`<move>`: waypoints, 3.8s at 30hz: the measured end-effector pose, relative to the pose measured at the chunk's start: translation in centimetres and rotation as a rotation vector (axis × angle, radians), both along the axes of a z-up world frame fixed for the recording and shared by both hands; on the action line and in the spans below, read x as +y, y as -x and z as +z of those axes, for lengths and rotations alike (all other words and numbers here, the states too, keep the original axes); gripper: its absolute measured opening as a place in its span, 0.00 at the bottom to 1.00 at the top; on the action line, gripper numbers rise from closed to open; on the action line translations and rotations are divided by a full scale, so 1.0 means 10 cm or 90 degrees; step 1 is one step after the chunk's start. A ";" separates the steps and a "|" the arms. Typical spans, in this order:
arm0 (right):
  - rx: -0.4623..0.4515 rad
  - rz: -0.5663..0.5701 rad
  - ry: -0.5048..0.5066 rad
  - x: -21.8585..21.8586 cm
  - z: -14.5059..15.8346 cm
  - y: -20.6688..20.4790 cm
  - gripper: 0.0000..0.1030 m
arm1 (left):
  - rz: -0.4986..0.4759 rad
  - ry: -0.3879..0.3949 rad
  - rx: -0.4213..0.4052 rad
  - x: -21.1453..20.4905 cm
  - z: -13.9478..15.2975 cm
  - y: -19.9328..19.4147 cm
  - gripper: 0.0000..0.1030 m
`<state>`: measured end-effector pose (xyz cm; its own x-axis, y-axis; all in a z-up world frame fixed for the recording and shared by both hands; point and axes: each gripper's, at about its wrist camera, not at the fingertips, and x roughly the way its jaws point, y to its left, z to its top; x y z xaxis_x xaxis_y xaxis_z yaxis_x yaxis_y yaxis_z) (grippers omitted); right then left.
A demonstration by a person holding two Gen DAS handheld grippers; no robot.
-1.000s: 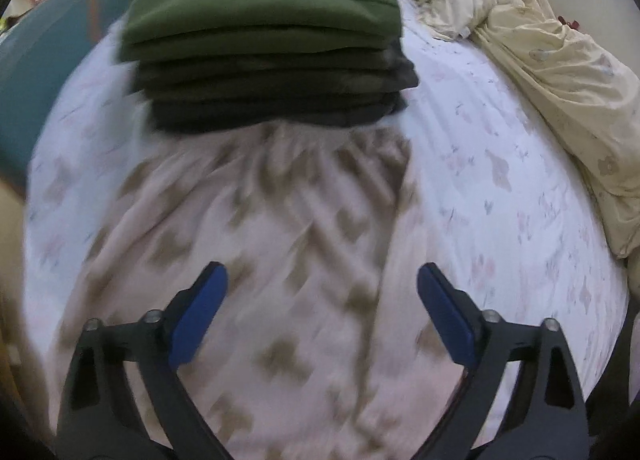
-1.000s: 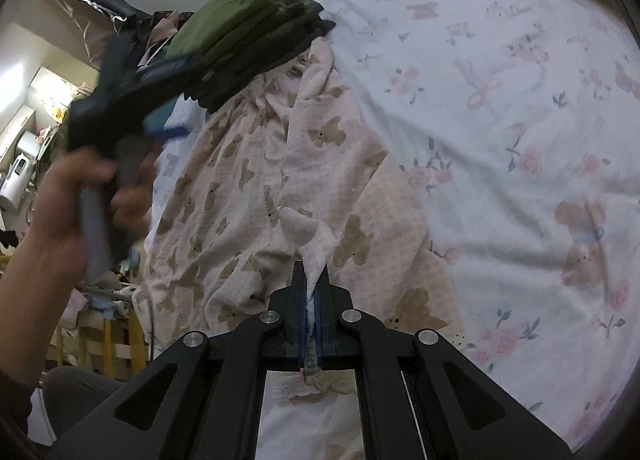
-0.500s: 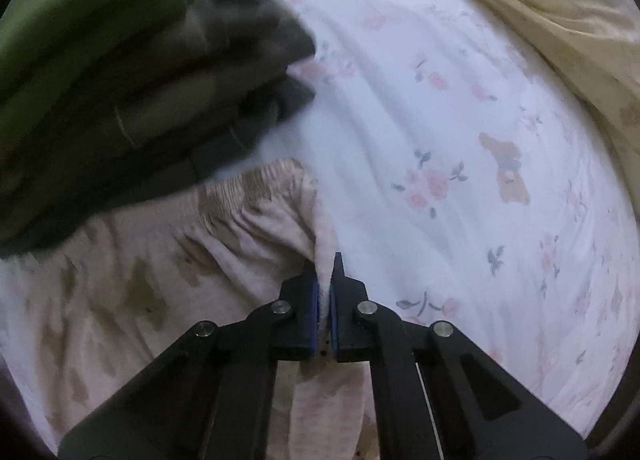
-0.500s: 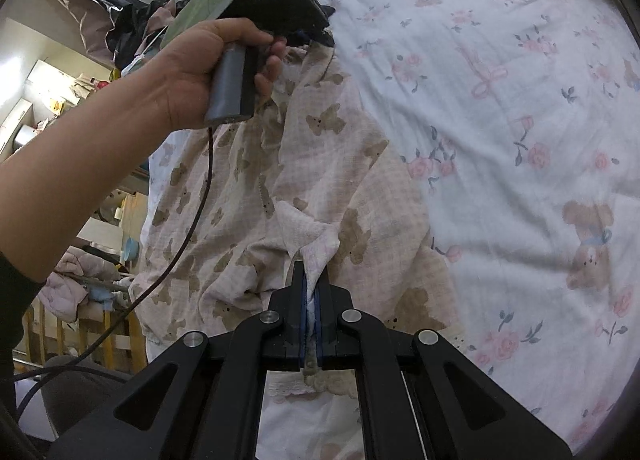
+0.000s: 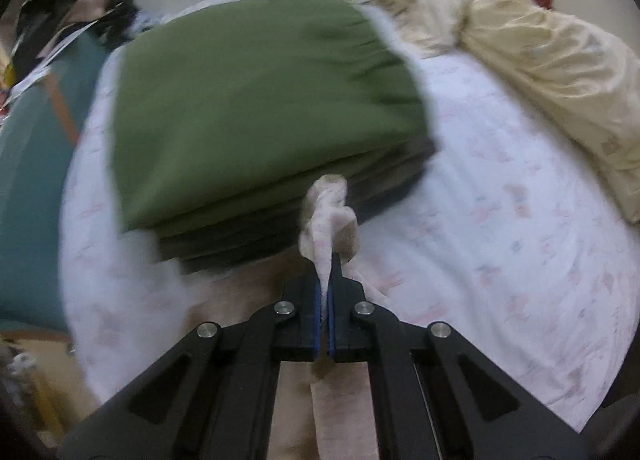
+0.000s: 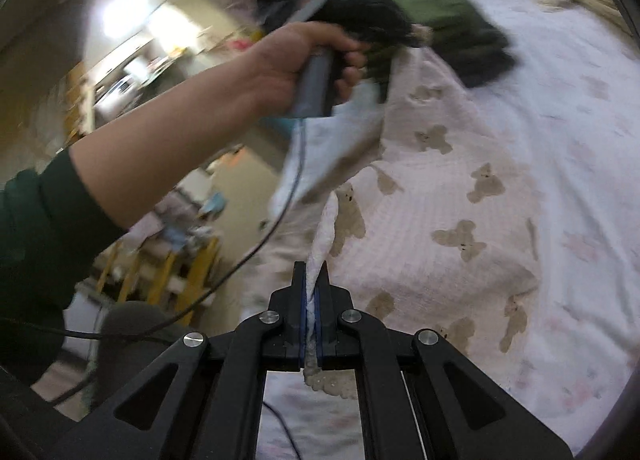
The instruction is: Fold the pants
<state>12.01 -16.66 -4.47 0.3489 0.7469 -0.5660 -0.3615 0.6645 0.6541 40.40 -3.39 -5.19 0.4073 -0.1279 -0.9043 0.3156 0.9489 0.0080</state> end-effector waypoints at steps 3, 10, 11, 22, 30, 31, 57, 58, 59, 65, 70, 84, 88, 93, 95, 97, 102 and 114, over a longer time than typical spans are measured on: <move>-0.001 0.057 -0.003 0.45 0.04 -0.10 0.02 | 0.005 -0.056 0.018 0.36 -0.19 -0.08 0.01; 0.035 0.123 0.017 1.25 -0.21 -0.26 0.02 | 0.010 -0.119 0.085 0.83 -0.93 -0.26 0.02; 0.036 0.127 0.023 1.28 -0.23 -0.27 0.02 | 0.012 -0.118 0.085 0.86 -0.98 -0.27 0.03; 0.052 0.124 0.062 1.38 -0.31 -0.38 0.02 | -0.011 0.031 0.054 1.53 -0.59 0.25 0.79; 0.031 0.164 0.083 1.92 -0.23 -0.36 0.02 | 0.049 0.136 0.051 2.76 -0.18 1.66 0.83; 0.024 0.175 0.082 2.05 -0.20 -0.33 0.02 | 0.062 0.135 0.053 2.89 -0.19 1.81 0.83; 0.080 -0.048 0.137 0.51 -0.34 -0.19 0.69 | -0.045 0.246 0.269 2.86 -1.16 2.91 0.53; 0.096 -0.088 0.141 0.23 -0.39 -0.17 0.69 | -0.057 0.217 0.269 2.78 -1.19 2.93 0.36; 0.115 -0.122 0.145 0.01 -0.45 -0.17 0.69 | -0.068 0.173 0.257 2.70 -1.19 2.95 0.24; 0.273 -0.185 0.081 -0.56 -1.15 0.08 0.71 | -0.067 0.113 0.234 2.57 -0.92 3.04 0.02; 0.293 -0.131 0.024 -0.28 -1.49 0.14 0.67 | -0.075 0.104 0.197 2.43 -0.53 3.07 0.01; 0.138 -0.115 -0.067 -0.34 -0.73 0.12 0.05 | 0.019 0.121 0.070 2.19 0.50 3.00 0.01; 0.053 -0.128 -0.069 -0.70 0.02 0.21 0.05 | 0.022 0.186 0.000 2.05 1.04 3.16 0.01; -0.028 -0.154 -0.065 -1.11 1.01 0.38 0.05 | 0.017 0.305 -0.110 1.85 1.87 3.46 0.01; -0.071 -0.159 -0.065 -1.23 1.44 0.48 0.05 | 0.026 0.334 -0.154 1.77 2.22 3.57 0.01; -0.114 -0.162 -0.051 -1.32 1.88 0.56 0.05 | 0.036 0.362 -0.174 1.75 2.46 3.61 0.01; -0.191 -0.175 -0.018 -1.41 2.70 0.60 0.05 | 0.042 0.408 -0.225 1.63 2.91 3.68 0.01; -0.105 -0.208 0.047 -1.56 2.60 -0.34 0.05 | 0.123 0.341 -0.145 1.30 2.56 2.87 0.01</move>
